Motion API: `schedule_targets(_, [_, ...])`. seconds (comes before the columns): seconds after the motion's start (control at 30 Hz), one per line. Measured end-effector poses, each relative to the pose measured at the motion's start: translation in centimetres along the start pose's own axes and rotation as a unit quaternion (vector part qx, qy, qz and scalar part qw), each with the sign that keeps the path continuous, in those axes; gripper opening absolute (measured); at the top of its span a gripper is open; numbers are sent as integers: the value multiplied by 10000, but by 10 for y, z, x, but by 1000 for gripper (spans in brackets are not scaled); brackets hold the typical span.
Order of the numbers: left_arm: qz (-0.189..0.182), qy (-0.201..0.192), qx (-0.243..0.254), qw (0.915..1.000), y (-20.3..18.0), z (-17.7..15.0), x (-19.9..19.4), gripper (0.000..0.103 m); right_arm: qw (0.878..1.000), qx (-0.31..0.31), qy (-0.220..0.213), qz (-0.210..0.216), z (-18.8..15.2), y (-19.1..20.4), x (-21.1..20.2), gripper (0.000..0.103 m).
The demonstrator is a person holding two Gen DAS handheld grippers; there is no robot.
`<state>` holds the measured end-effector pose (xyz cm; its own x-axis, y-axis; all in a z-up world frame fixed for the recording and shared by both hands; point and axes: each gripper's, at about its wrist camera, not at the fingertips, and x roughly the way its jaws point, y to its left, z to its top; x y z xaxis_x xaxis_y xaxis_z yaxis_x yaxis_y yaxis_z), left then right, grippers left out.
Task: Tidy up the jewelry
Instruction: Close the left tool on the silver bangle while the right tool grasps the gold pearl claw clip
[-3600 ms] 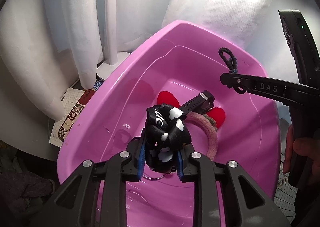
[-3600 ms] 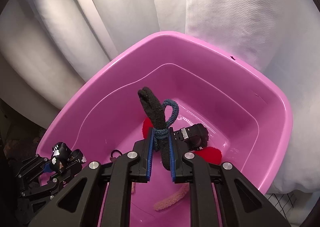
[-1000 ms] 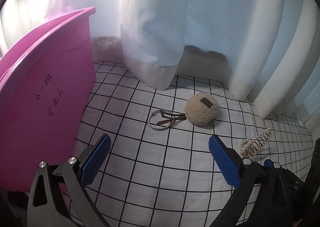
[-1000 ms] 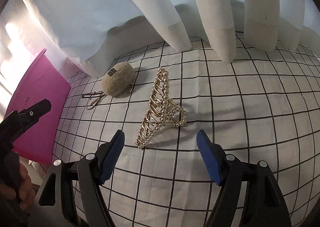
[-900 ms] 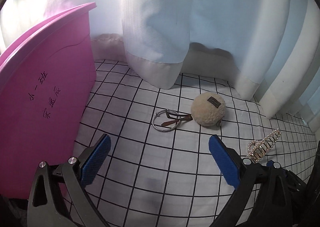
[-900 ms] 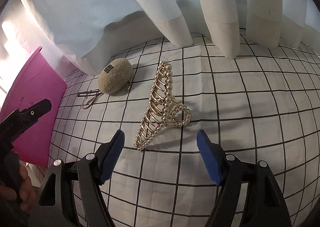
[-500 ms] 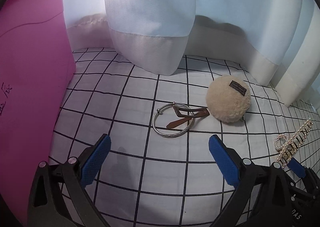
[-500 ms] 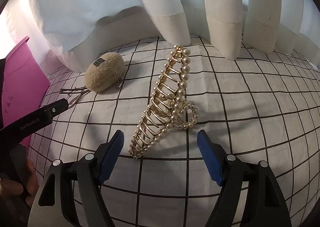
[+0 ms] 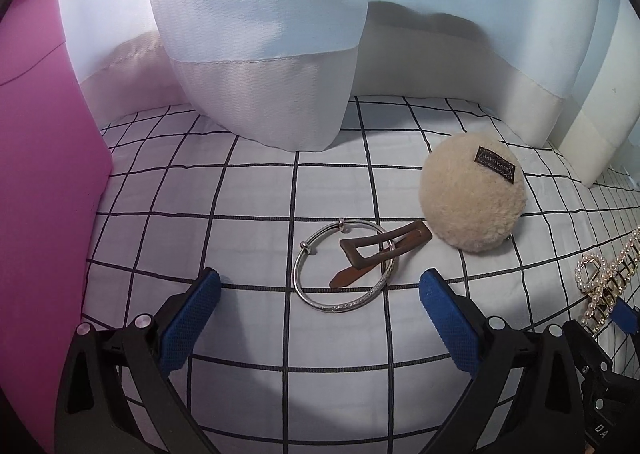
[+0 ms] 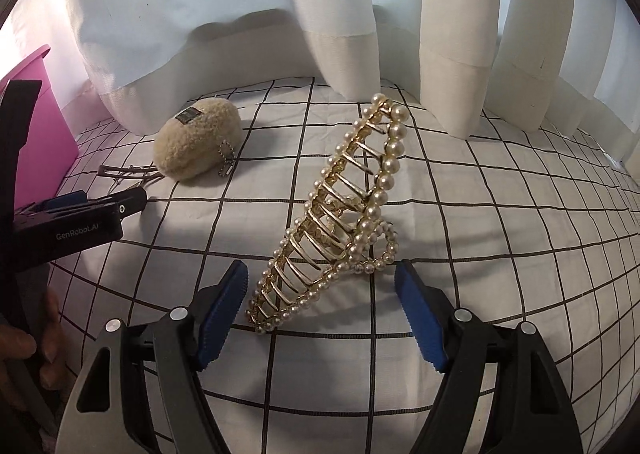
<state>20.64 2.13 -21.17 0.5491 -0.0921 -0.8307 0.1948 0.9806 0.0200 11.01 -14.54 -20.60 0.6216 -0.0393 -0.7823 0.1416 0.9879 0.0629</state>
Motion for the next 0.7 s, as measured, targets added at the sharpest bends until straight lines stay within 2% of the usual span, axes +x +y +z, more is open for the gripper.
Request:
schedule_targets(0.27, [-92,-15,126,9999,0,10,6,96,9999,-91,11,-71,1,3,5,73])
schedule_targets(0.37, [-130,-62,187,9997,-6,8,3,90,9999,-90,8,-58,2,5,8,73])
schedule_targets(0.57, [-198,-241,301,9991,-16,7,-5,63,9999,-114,3,17,2,4,7,72])
schedule_targets(0.63, [-197,-282,323,9989,-19,5,-7,50,9999,-125,1,35,1,4,7,72])
schedule_targets(0.7, [-161,-313,382,9986,-21,3,-10,48,9999,-125,5,67,0,3,6,72])
